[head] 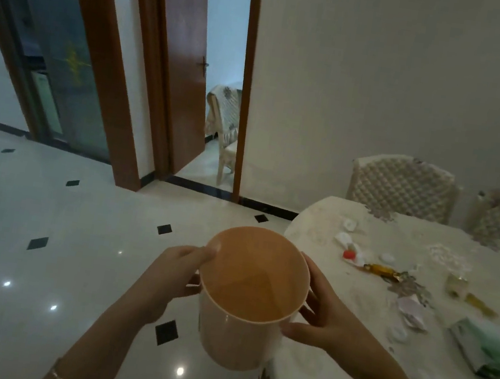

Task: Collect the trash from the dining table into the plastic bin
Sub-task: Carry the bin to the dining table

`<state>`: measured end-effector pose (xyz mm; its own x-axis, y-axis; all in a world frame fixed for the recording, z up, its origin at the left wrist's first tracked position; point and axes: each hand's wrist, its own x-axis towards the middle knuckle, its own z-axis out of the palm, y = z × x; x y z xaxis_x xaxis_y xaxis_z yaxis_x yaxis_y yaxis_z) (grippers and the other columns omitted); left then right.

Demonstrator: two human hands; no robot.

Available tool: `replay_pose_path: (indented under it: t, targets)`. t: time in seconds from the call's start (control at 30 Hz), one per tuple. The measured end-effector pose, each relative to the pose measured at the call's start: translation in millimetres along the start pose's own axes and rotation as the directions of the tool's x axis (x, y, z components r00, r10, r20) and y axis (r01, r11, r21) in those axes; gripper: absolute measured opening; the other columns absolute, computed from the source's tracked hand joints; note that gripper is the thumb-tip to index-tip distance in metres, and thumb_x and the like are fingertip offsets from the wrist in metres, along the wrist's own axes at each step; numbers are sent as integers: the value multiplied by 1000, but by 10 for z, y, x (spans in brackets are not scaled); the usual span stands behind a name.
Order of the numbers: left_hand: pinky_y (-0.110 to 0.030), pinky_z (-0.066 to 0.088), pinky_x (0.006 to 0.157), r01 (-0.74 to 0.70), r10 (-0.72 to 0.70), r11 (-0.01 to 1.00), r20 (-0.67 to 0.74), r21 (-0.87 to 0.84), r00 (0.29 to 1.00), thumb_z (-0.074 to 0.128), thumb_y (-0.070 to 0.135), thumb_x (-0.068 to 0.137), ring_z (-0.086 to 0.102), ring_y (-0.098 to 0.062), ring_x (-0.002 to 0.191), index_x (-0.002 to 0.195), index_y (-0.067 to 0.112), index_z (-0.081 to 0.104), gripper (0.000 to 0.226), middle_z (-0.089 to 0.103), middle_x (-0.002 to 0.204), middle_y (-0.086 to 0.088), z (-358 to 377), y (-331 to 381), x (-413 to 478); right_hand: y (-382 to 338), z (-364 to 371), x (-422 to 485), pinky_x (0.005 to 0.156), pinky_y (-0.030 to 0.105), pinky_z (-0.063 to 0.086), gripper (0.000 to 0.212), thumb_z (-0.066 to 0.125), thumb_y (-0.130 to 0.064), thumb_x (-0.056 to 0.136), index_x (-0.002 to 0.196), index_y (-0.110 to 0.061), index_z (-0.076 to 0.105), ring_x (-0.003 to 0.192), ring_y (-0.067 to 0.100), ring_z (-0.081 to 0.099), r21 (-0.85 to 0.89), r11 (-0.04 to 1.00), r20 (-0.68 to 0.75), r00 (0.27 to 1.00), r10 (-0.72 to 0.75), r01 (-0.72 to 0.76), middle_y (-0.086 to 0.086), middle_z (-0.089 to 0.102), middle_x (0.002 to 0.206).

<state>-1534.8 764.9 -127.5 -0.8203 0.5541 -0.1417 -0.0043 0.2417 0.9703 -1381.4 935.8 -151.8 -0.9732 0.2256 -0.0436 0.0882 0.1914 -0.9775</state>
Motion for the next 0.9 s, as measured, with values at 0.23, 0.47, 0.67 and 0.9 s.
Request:
replay_pose_path:
  t: [0.23, 0.47, 0.67, 0.9]
  targets:
    - [-21, 52, 60, -48, 16, 962, 122, 268, 992, 49, 33, 90, 68, -22, 78, 91, 5, 67, 34, 70, 84, -12, 311, 44, 1040, 282, -396, 542, 103, 23, 38, 107, 77, -20, 67, 133, -54, 0, 129, 1, 31, 46, 995, -46, 995, 90, -87, -24, 20, 143]
    - [-37, 57, 71, -181, 107, 930, 234, 320, 966, 46, 31, 90, 67, -36, 82, 91, -9, 66, 45, 69, 88, -27, 589, -12, 1990, 507, -594, 1006, 94, 9, 35, 109, 82, -30, 60, 134, -53, 4, 126, -6, 28, -1, 987, -335, 930, 152, -161, -33, 22, 137]
    - [-38, 53, 75, -239, 132, 915, 318, 324, 939, 43, 33, 92, 63, -23, 75, 70, 14, 59, 33, 64, 80, -13, 806, 58, 2703, 695, -592, 1164, 93, 20, 36, 75, 76, -41, 65, 123, -54, 29, 116, -3, 42, 64, 972, -748, 634, 195, -225, -24, 41, 127]
    - [-35, 44, 65, -328, 201, 879, 354, 347, 913, 40, 42, 91, 60, -33, 80, 86, 0, 60, 47, 63, 90, -22, 1128, 108, 3188, 919, -702, 1050, 86, 25, 36, 56, 73, -30, 72, 122, -29, 48, 107, 10, 50, 56, 915, -968, 201, 147, -401, -3, 57, 121]
